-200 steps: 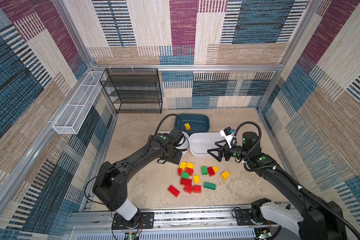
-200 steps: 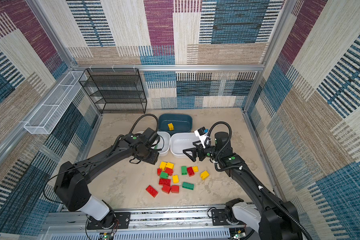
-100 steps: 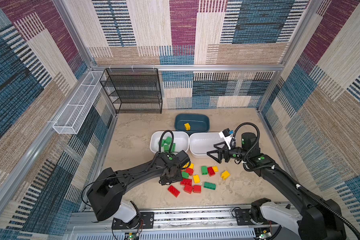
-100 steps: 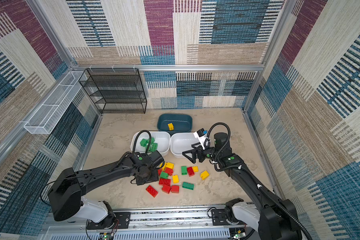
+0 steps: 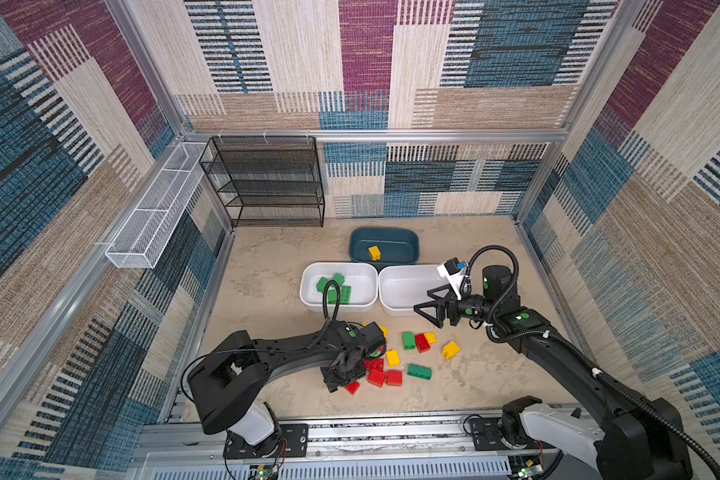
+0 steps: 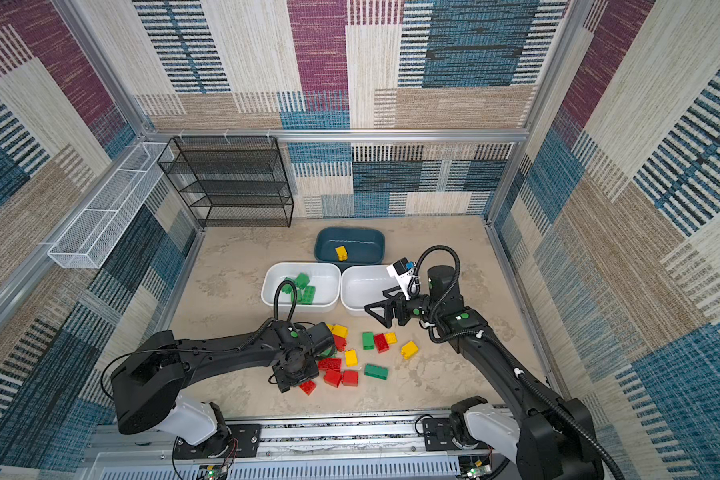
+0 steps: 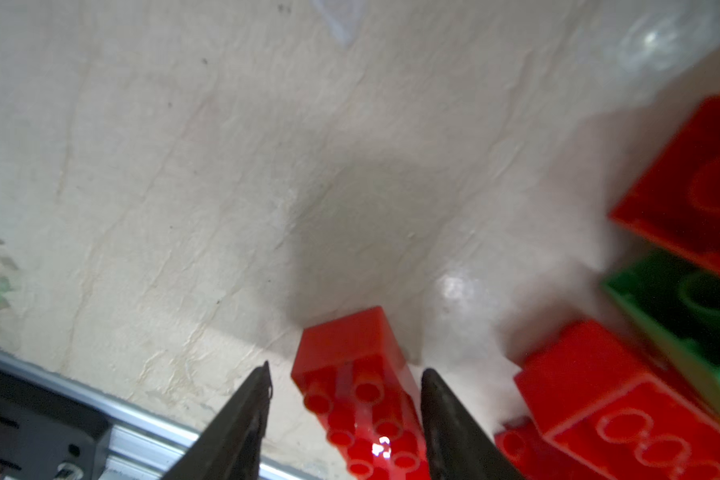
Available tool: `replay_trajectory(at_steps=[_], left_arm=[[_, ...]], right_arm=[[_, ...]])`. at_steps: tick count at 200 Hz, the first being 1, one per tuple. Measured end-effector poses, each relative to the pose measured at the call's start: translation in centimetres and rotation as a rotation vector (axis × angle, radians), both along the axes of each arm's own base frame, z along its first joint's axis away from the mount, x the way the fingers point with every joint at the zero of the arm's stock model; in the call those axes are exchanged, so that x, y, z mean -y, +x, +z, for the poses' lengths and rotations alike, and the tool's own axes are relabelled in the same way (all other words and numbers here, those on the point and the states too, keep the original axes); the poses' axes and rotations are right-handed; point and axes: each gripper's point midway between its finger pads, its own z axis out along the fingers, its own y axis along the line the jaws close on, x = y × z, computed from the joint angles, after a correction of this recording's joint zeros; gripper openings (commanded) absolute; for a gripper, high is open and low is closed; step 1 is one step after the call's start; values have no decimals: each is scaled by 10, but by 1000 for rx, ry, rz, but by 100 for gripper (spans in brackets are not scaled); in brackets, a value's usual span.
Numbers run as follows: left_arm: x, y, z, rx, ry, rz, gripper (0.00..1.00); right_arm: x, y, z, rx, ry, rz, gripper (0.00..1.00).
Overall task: Sort the legos into containers by color
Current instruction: 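Move the left gripper to the pile and grasp a red brick, then carry the red brick into the empty white bin and release it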
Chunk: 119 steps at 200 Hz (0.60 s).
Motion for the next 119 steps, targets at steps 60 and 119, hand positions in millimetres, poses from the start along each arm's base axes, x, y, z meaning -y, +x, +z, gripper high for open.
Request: replay_trajectory(at_steps=[60,119], left_arm=[[12,-1,-1,8,-27,-10,21],[31,42,51,170,-99,-151,23]], right_arm=[[0,0,-1,-1,-2,0,99],[6,9,3,28,-27,-47,99]])
